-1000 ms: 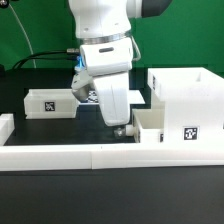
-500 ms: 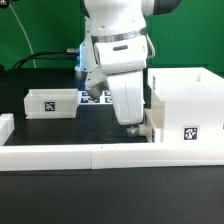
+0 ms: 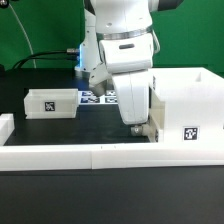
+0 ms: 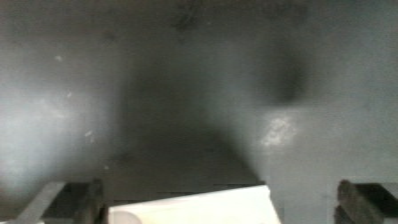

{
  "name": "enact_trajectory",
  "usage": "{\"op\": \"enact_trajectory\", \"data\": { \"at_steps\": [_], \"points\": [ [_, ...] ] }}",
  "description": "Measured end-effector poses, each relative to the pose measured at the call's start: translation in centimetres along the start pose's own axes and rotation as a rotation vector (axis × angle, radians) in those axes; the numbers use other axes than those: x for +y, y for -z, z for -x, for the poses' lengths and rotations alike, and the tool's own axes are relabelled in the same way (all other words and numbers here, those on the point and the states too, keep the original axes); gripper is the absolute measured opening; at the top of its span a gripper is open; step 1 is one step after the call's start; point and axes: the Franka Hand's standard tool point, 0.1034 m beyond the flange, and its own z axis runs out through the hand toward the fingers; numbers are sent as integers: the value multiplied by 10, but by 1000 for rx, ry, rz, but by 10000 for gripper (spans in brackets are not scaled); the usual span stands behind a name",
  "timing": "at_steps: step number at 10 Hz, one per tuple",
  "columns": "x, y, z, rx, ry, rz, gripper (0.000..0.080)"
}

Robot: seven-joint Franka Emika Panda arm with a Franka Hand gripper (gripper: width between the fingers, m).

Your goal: Assemble drawer

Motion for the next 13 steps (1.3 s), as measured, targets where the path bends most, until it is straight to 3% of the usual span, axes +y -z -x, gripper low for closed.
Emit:
{"op": "enact_trajectory", "data": {
  "at_steps": [3, 4, 7, 8, 9, 11, 13],
  "points": [
    [-20, 16, 45, -25, -33, 5, 648],
    [-28, 25, 61, -32, -42, 26, 648],
    [-63, 51, 103, -48, -116, 48, 648],
    [-74, 62, 120, -54, -151, 83, 648],
    [-84, 64, 132, -58, -180, 95, 648],
    [-92, 67, 145, -60, -207, 91, 648],
    [-92, 65, 143, -57, -221, 89, 648]
  ]
}}
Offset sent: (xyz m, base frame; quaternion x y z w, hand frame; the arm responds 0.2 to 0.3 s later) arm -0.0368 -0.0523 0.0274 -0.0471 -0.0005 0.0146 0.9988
